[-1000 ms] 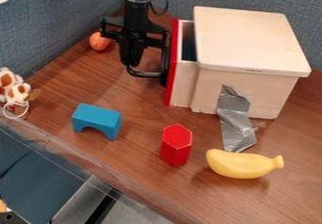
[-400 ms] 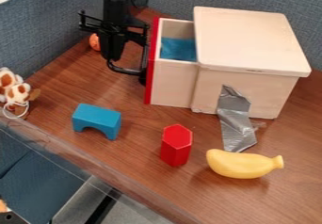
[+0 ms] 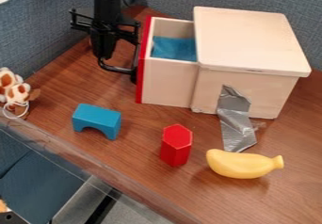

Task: Opened the drawer

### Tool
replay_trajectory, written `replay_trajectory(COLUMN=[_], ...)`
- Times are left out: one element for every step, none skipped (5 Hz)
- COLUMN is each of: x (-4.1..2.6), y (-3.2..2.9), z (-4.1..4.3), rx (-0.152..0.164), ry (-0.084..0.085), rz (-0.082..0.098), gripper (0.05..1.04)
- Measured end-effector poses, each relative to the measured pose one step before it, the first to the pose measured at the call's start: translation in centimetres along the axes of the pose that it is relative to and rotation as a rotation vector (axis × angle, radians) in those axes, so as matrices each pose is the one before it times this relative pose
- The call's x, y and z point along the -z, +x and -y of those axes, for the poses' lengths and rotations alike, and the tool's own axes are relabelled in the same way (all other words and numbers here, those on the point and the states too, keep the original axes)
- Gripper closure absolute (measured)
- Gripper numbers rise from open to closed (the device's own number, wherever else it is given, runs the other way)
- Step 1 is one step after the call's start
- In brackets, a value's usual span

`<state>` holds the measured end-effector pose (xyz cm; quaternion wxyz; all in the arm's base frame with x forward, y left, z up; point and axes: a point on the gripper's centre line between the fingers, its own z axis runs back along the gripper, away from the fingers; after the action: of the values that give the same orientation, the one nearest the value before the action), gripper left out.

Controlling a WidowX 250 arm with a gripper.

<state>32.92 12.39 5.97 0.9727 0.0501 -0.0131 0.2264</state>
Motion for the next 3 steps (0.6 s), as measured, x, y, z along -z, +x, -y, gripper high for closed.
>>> replay_trajectory(x=[-0.114,-0.843,-0.295], y=[0.000,0.429,0.175], z=[-0.784,-0.115,-0.012], rx=[-0.0177,-0.0039,-0.0013], ry=[0.0066,0.0024,-0.0003], rz=[-0.0149,-0.0015,0.0046], gripper=[0.926,0.710,0.400])
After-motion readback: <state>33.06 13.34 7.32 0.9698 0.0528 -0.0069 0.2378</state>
